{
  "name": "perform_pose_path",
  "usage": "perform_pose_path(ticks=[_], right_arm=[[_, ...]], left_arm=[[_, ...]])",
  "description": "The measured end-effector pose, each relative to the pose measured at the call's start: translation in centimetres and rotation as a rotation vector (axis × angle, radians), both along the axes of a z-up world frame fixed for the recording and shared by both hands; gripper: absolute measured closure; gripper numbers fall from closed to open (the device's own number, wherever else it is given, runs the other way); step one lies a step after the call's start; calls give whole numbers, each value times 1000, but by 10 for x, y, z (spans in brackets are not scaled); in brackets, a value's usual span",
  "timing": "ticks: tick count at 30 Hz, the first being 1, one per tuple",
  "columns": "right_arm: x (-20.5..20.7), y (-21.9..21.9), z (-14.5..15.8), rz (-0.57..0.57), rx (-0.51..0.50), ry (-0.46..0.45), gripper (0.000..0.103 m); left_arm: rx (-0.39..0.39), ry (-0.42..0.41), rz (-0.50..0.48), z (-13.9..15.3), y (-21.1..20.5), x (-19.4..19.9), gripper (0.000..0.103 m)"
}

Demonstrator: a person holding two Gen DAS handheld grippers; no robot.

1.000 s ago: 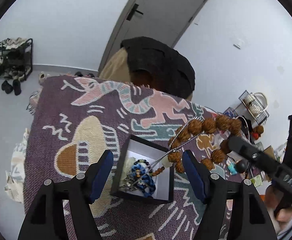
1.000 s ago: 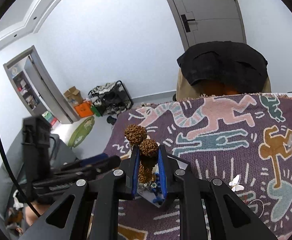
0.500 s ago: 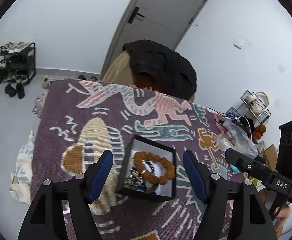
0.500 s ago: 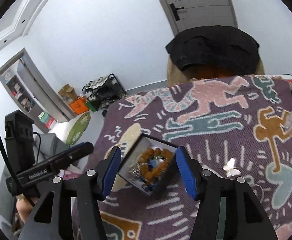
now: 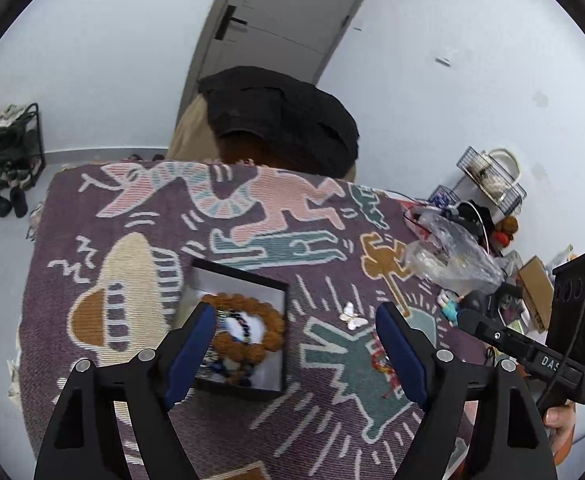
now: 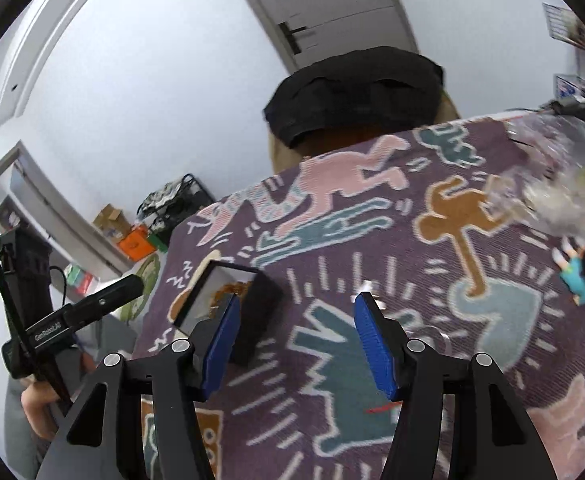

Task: Organize jewelry
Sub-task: 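Move the left tool to the red string bracelet and grasp it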

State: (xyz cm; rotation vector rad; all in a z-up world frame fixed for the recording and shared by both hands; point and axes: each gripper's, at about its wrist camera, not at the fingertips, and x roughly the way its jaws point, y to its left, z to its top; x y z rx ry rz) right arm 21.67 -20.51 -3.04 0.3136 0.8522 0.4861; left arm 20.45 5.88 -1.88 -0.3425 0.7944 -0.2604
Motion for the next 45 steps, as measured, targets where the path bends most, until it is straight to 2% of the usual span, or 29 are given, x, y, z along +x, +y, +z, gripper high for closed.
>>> perform_pose_path(ticks=[10, 17, 19, 23, 27, 34, 36, 37, 38, 39, 40, 45], right_arm=[[-10, -61, -27, -106, 5, 44, 44], [-16, -95, -43, -160, 16, 66, 44], [-17, -103, -48, -173, 19, 75, 44], [-18, -117, -60, -198, 27, 93, 44], [-19, -131, -70, -216, 40, 107, 44], [-20, -142, -81, -233, 52, 123, 44], [-20, -143, -85, -234, 53, 130, 44], [-19, -142, -86, -233, 52, 133, 44], [-18, -141, -88, -232, 52, 138, 44], [-17, -141, -90, -229, 52, 143, 44], [-16, -139, -91, -227, 51, 145, 44], [-9, -124, -96, -195, 23, 156, 44]], left_arm=[[47, 22, -91, -10, -64, 11, 21], [75, 64, -170, -33, -114, 19, 22], [92, 83, -193, -42, -128, 23, 26], [149, 127, -229, -62, -153, 29, 44], [194, 177, -240, -83, -166, 37, 57], [261, 223, -249, -112, -184, 47, 64], [287, 242, -259, -119, -191, 49, 71], [297, 238, -258, -121, -193, 49, 71], [328, 215, -261, -121, -197, 48, 75], [349, 205, -263, -121, -199, 47, 92], [356, 218, -269, -122, -200, 48, 96], [315, 193, -282, -115, -193, 45, 96]])
